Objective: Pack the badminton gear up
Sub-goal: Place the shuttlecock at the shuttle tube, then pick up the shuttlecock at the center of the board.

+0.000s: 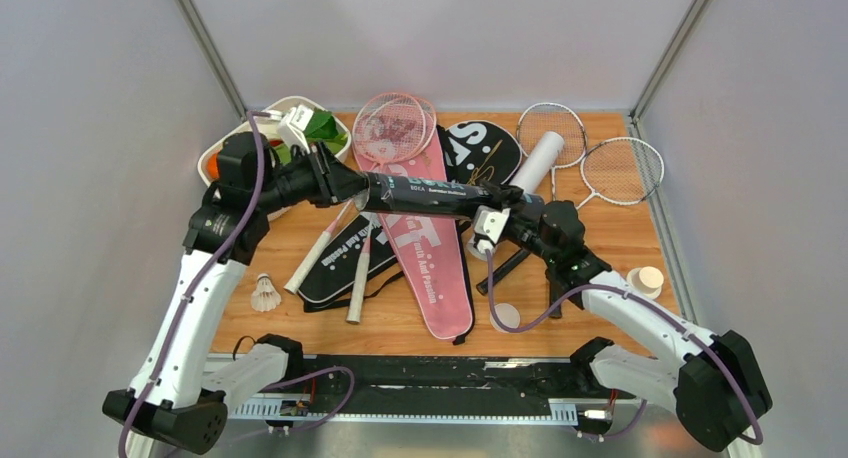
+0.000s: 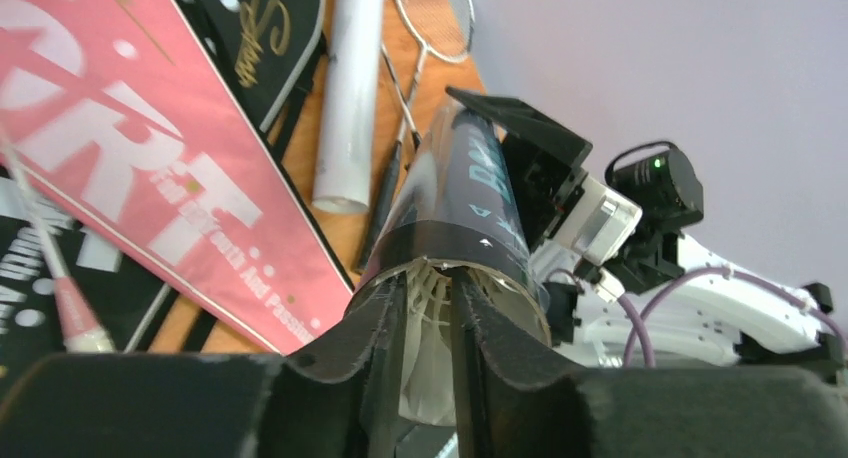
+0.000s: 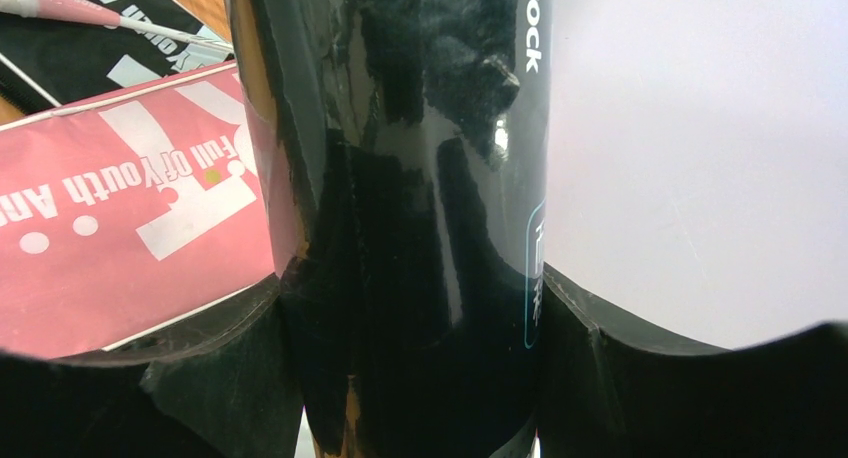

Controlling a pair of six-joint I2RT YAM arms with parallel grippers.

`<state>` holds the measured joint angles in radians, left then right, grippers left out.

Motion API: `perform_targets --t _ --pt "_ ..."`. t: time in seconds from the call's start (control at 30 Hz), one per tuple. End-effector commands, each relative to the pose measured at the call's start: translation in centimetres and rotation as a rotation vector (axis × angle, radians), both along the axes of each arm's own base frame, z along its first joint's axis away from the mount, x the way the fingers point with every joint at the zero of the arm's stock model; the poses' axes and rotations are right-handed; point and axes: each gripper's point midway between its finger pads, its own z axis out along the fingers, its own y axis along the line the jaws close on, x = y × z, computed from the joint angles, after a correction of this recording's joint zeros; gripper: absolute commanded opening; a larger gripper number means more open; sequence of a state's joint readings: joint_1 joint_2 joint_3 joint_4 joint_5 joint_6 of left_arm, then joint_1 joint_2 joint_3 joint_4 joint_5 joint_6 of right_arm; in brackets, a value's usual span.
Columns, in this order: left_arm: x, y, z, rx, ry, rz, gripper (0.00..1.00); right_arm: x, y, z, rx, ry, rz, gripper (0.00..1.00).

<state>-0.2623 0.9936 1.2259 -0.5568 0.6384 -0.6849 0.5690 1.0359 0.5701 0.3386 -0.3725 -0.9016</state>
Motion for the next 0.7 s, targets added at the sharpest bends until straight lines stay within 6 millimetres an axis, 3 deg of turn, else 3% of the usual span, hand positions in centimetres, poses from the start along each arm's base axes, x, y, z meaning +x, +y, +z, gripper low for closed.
perform_targets --t 0.0,0.13,0.27,0.33,0.53,0.67 --pt "1.1 2.9 3.9 0.102 -0.151 0.166 0.4 -0.1 0.9 2.8 0.078 -0.075 0.026 0.14" --pt "0.9 5.0 4.6 0.154 -0.179 0.277 0.47 0.4 0.9 2.6 0.073 -0.061 0.017 0.14" --pt "0.5 6.3 4.7 0.165 -0.196 0.35 0.48 0.6 0.9 2.6 0.084 -0.044 0.013 0.14" --pt "0.7 8.0 4.6 0.188 -0.203 0.448 0.48 0.7 0.8 2.6 0.089 -0.036 0.007 0.14" --pt "1.4 17.2 3.0 0.288 -0.198 0.975 0.48 0.5 1.0 3.6 0.115 -0.009 0.018 0.14" --pt "1.2 19.8 0.3 0.285 -0.061 1.166 0.47 0.4 1.2 4.4 0.118 0.003 0.025 0.14"
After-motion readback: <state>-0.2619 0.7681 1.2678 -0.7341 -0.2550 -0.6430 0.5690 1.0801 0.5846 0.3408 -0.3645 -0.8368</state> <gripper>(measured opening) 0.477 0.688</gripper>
